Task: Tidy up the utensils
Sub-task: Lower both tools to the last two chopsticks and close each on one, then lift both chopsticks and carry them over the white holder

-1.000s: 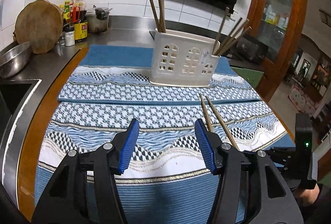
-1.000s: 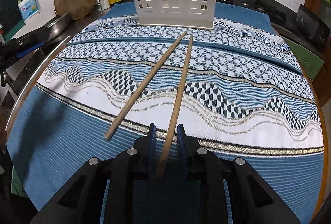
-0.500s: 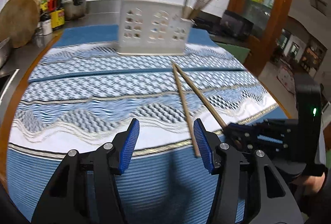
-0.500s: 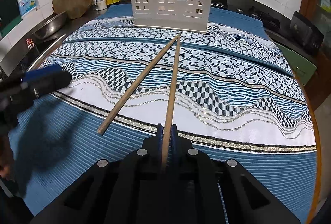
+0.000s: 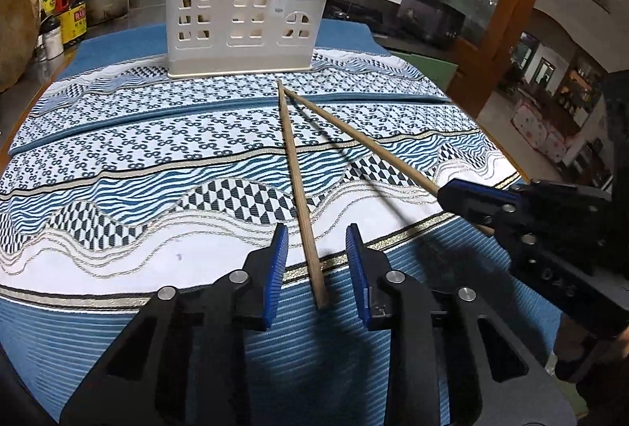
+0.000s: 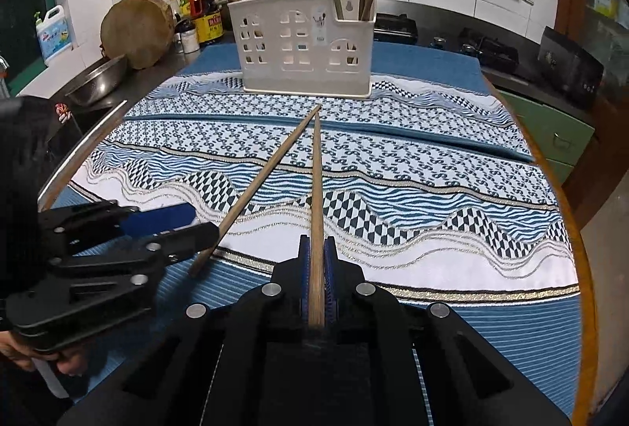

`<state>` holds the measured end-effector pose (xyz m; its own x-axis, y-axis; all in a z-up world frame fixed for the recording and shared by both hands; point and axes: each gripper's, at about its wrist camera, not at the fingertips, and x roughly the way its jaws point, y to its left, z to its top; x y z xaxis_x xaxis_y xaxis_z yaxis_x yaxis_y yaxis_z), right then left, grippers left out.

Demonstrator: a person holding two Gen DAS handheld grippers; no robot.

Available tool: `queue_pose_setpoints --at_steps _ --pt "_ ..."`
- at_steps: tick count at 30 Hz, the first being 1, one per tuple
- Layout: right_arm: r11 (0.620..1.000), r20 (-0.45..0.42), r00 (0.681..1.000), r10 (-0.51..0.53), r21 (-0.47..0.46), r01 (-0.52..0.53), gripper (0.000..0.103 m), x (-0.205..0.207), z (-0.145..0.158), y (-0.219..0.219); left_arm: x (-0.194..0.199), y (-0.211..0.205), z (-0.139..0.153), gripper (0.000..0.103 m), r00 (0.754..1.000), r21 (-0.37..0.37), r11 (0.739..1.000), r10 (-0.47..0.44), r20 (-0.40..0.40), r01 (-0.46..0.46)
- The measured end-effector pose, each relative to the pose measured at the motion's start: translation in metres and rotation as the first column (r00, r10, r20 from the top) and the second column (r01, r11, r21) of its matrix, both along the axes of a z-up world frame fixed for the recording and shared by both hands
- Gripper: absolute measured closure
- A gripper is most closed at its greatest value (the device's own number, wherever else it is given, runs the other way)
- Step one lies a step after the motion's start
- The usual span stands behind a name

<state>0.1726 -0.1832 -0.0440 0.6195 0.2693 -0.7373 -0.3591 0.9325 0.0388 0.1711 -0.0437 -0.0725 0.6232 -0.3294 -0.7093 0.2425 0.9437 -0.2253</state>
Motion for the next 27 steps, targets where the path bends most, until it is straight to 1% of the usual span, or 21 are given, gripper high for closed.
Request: queue_pose_setpoints --at_steps 4,9,12,14,16,19,21,23,25,27 --pt "1.000 0.002 1.000 0.001 0.008 -0.001 0.096 0.001 0.001 -0.002 0.006 -0.005 -0.004 0.080 1.000 0.022 1.000 0.002 -0.015 -0.002" --pt "1.000 0.008 1.000 0.001 0.013 -0.001 0.096 0.000 0.003 -0.004 0.013 -0.007 -0.011 0.080 0.999 0.035 0.999 0.016 -0.044 -0.014" --pt "1.000 0.015 1.000 0.001 0.018 -0.001 0.096 0.000 0.006 -0.006 0.015 -0.009 -0.012 0.080 0.999 0.047 0.999 0.020 -0.048 -0.017" --pt "1.000 0.021 1.000 0.002 0.020 -0.002 0.096 0.000 0.008 -0.007 0.017 -0.012 -0.012 0.080 0.999 0.066 0.998 0.016 -0.050 -0.013" --pt "1.000 0.027 1.000 0.002 0.023 -0.003 0.096 0.000 0.010 -0.007 0.017 -0.018 -0.012 0.081 0.999 0.100 0.995 0.011 -0.044 -0.006" --pt "1.000 0.036 0.999 0.005 0.024 -0.005 0.096 -0.001 0.014 -0.007 0.018 -0.023 -0.012 0.087 0.999 0.151 0.989 0.013 -0.036 -0.008" --pt "1.000 0.041 0.999 0.004 0.027 -0.006 0.096 -0.001 0.017 -0.008 0.020 -0.025 -0.012 0.094 0.999 0.179 0.984 0.015 -0.033 -0.009" --pt "1.000 0.049 0.999 0.006 0.025 -0.007 0.096 -0.001 0.020 -0.008 0.020 -0.022 -0.011 0.095 0.999 0.180 0.984 0.013 -0.037 -0.006" --pt "1.000 0.061 0.998 0.006 0.024 -0.008 0.096 -0.001 0.025 -0.009 0.020 -0.020 -0.009 0.096 0.999 0.167 0.986 0.014 -0.041 -0.007" --pt "1.000 0.074 0.997 0.008 0.022 -0.010 0.096 -0.001 0.031 -0.010 0.018 -0.015 -0.004 0.096 0.999 0.147 0.989 0.016 -0.028 -0.012"
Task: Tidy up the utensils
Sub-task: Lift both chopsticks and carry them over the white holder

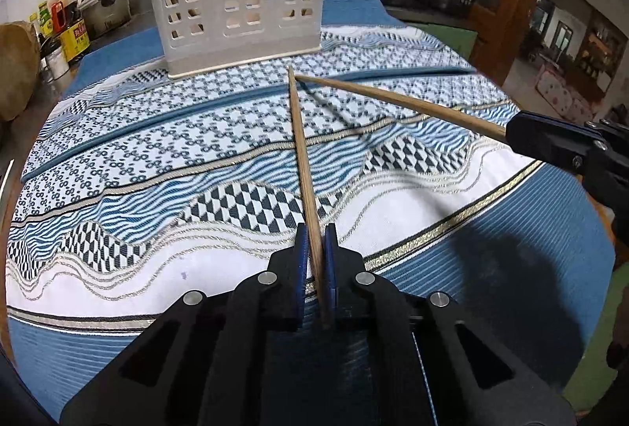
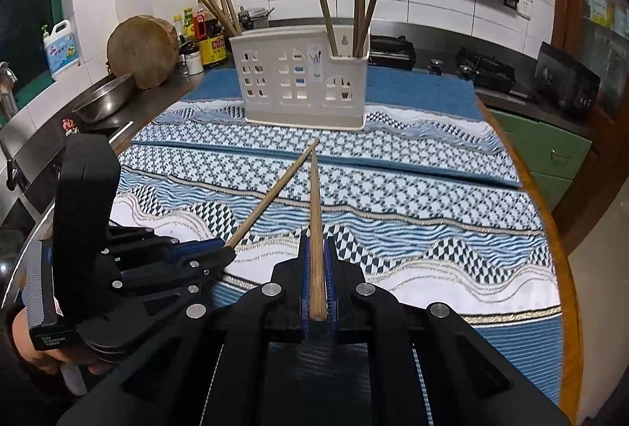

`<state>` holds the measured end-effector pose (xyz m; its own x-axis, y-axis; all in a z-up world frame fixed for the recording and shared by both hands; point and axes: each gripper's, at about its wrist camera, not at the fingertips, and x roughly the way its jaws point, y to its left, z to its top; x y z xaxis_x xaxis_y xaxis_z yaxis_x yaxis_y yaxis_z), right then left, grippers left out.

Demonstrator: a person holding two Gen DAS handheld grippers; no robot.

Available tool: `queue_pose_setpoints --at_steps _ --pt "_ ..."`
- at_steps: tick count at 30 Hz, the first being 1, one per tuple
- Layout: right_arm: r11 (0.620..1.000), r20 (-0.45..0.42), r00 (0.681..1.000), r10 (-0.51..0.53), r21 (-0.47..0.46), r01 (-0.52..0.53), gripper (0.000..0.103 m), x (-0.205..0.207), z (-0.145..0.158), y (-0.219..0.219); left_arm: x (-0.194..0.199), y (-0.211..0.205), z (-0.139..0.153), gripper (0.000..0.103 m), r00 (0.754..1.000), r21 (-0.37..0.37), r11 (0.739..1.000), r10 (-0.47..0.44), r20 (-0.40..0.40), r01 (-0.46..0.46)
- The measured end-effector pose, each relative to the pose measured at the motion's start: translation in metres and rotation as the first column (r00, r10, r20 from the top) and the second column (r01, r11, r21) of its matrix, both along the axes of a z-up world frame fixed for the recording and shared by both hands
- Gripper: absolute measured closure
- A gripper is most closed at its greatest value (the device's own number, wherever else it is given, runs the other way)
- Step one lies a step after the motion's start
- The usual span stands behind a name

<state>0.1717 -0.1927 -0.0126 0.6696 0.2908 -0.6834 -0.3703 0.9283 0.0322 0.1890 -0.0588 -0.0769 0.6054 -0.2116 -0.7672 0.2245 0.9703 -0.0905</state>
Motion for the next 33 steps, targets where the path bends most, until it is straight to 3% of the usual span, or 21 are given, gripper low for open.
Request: queue_pose_setpoints --at_steps 13,20,33 --pt "0.999 0.089 0.995 0.034 0.039 -0.038 0.096 0.017 0.063 -0.003 -0.005 0.037 0.068 0.097 0.979 -0.121 0.993 0.023 0.200 0.001" --pt "0.997 0.108 0.991 0.079 0.010 -0.080 0.096 0.039 0.095 0.009 0.004 0.050 0.095 0.098 0.966 -0.122 0.992 0.023 0.257 0.009" --pt "0.993 0.160 0.980 0.115 -0.040 -0.110 0.096 0.091 0.167 0.030 0.042 0.063 0.148 0.098 0.946 -0.031 0.999 -0.016 0.325 0.028"
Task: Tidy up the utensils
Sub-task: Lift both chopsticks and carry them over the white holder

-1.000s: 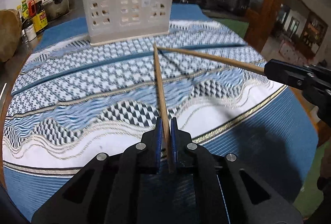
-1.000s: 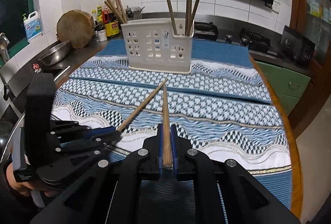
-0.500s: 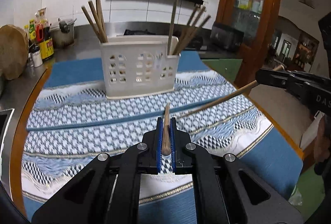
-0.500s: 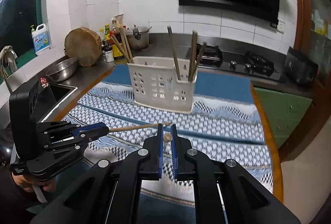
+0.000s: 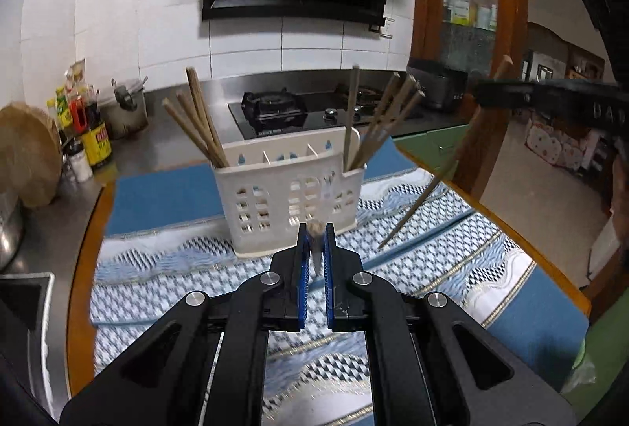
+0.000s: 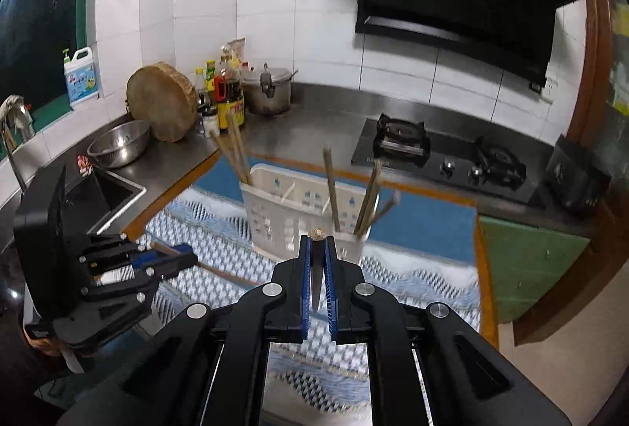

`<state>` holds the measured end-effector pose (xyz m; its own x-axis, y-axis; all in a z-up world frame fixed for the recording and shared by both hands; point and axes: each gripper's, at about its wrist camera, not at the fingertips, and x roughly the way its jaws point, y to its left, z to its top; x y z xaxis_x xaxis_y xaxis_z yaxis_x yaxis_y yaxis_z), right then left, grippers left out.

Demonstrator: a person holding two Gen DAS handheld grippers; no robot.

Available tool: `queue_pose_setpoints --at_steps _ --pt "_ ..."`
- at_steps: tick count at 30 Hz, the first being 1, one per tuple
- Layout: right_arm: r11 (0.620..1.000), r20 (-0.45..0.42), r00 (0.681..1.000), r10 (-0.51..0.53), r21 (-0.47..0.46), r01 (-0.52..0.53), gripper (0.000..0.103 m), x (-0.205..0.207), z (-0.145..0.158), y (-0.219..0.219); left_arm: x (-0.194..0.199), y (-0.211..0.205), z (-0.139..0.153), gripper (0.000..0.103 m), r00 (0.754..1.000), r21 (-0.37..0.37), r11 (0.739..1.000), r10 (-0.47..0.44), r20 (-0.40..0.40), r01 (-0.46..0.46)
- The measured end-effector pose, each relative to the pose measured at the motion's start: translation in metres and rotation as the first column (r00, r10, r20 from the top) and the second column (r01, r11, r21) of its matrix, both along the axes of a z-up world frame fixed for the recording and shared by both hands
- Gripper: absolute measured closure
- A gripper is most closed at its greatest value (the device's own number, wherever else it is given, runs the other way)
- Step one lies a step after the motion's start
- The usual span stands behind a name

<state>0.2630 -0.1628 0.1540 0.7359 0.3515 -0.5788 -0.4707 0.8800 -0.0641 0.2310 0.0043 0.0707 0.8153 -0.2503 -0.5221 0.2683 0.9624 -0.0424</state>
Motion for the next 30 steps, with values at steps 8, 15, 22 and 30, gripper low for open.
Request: queue_pose_setpoints --at_steps 8,15,22,30 --pt "0.999 0.060 0.998 -0.004 -0.037 0.006 0.096 0.034 0.046 0.015 0.021 0.008 0.034 0.098 0.999 0.017 1.000 -0.007 0.039 0.006" --pt "0.999 0.081 0.996 -0.030 -0.037 0.033 0.096 0.060 0.058 0.022 0.031 0.012 0.087 0.098 0.990 0.015 1.000 0.001 0.144 -0.003" --pt "0.997 0.041 0.998 -0.057 -0.041 0.058 0.096 0.088 0.037 0.022 0.056 0.012 0.132 0.098 0.966 0.011 0.999 0.048 0.253 -0.052" --pt "0.998 -0.011 0.998 -0.055 -0.044 0.054 0.096 0.107 0.012 0.022 0.093 0.008 0.139 0.098 0.942 -0.019 0.994 0.108 0.317 -0.107"
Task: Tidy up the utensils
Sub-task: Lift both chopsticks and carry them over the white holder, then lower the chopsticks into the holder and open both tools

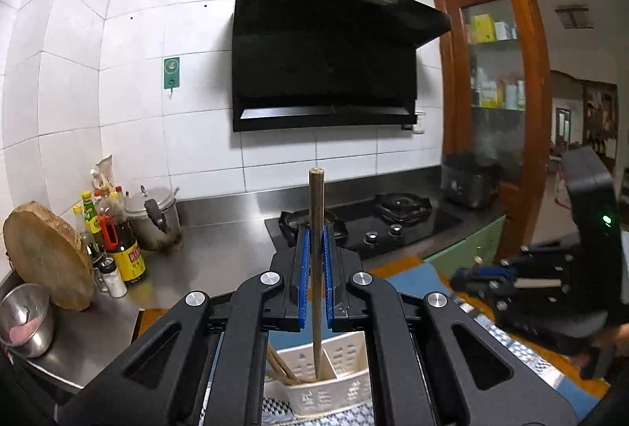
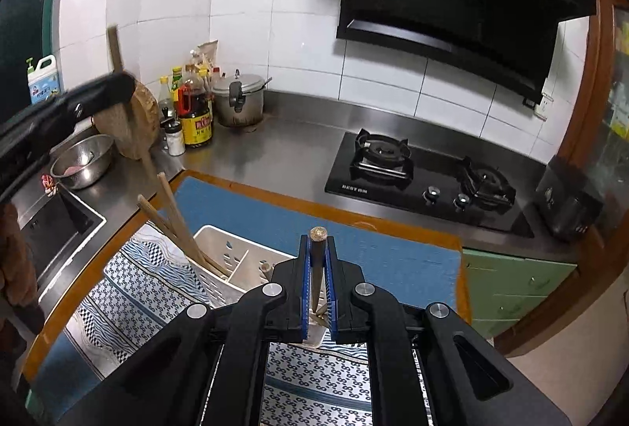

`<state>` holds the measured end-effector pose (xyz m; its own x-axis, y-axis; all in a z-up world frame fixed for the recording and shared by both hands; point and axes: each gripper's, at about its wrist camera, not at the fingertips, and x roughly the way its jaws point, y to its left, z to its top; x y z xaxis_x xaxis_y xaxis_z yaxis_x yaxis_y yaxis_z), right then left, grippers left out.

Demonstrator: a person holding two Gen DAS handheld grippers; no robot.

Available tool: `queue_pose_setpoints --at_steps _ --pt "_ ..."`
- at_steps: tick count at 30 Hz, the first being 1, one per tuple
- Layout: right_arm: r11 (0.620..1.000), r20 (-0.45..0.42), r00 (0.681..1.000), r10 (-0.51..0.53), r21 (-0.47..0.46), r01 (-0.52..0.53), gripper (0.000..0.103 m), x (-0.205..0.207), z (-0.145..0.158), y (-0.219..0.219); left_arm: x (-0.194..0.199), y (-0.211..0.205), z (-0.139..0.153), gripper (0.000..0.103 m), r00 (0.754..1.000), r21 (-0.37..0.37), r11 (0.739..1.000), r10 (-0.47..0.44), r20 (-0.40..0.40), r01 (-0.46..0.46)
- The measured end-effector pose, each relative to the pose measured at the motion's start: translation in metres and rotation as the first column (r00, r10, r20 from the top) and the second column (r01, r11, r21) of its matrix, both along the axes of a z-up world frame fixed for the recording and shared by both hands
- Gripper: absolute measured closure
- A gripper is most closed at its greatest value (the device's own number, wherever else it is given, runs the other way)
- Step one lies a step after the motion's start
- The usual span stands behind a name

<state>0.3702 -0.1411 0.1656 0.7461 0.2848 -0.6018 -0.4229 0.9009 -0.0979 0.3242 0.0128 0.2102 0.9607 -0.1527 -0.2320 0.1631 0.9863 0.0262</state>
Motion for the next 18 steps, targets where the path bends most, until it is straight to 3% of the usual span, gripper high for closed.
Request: queue_pose_setpoints --at_steps 12,18 --pt "1.000 -0.017 1.000 0.000 -0.002 0.000 0.096 0.010 -0.014 -0.001 0.034 0.008 -0.042 0.097 0.994 -0.021 0.999 0.022 -0.108 -0.025" --pt "1.000 0.004 1.000 -0.002 0.006 0.002 0.084 0.002 -0.005 -0.002 0.022 0.005 -0.038 0.094 0.995 -0.005 1.000 0.013 -0.102 -0.013"
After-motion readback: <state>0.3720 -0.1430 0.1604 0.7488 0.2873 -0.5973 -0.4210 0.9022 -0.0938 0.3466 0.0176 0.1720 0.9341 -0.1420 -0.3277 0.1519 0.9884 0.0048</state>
